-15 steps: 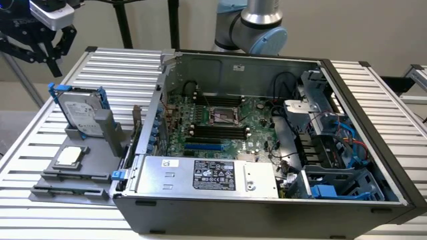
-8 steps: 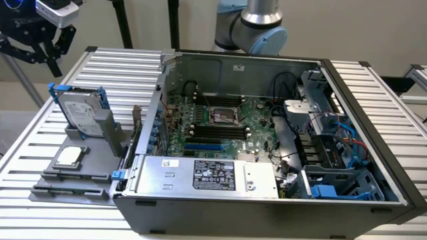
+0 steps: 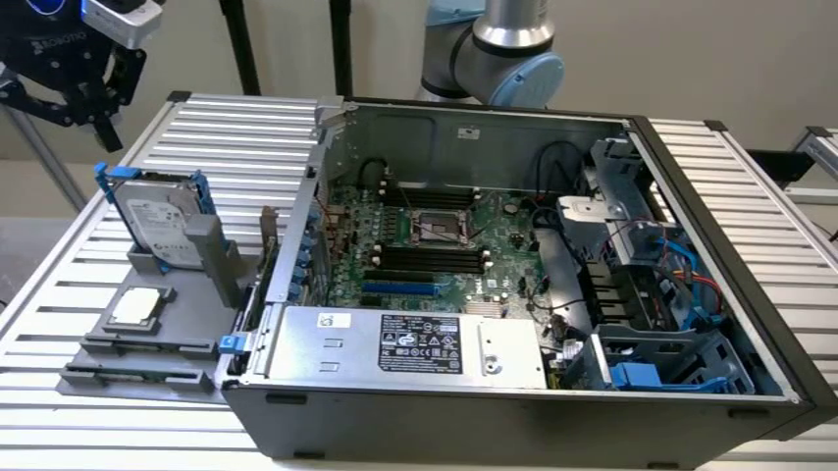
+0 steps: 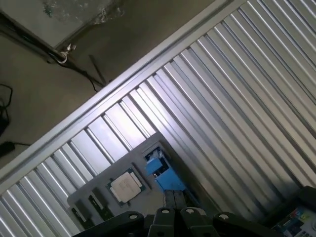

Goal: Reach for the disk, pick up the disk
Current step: 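Pick up the disk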

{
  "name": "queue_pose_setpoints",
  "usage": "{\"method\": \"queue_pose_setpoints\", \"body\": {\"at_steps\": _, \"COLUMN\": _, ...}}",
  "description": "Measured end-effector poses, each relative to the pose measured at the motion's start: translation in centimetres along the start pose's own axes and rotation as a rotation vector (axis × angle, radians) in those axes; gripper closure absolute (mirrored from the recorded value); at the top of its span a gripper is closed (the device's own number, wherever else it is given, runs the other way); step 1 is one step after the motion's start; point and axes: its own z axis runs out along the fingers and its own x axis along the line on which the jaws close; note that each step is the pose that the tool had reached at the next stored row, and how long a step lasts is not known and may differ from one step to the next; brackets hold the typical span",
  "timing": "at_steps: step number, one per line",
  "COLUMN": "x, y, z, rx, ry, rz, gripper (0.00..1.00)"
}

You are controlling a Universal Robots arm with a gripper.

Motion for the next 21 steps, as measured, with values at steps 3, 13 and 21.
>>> {"method": "queue_pose_setpoints", "body": {"at_steps": 3, "x": 0.0, "y": 0.0, "z": 0.0, "rx": 0.0, "ry": 0.0017, "rz": -0.055, "gripper": 0.89}}
{"method": "queue_pose_setpoints", "body": {"at_steps": 13, "x": 0.0, "y": 0.0, "z": 0.09, "rx": 0.0002, "ry": 0.007, "rz": -0.237, "gripper": 0.89}}
{"method": "queue_pose_setpoints", "body": {"at_steps": 21, "x": 0.0, "y": -0.01, "z": 0.26, "rx": 0.0003, "ry": 0.0113, "rz": -0.383, "gripper": 0.89}}
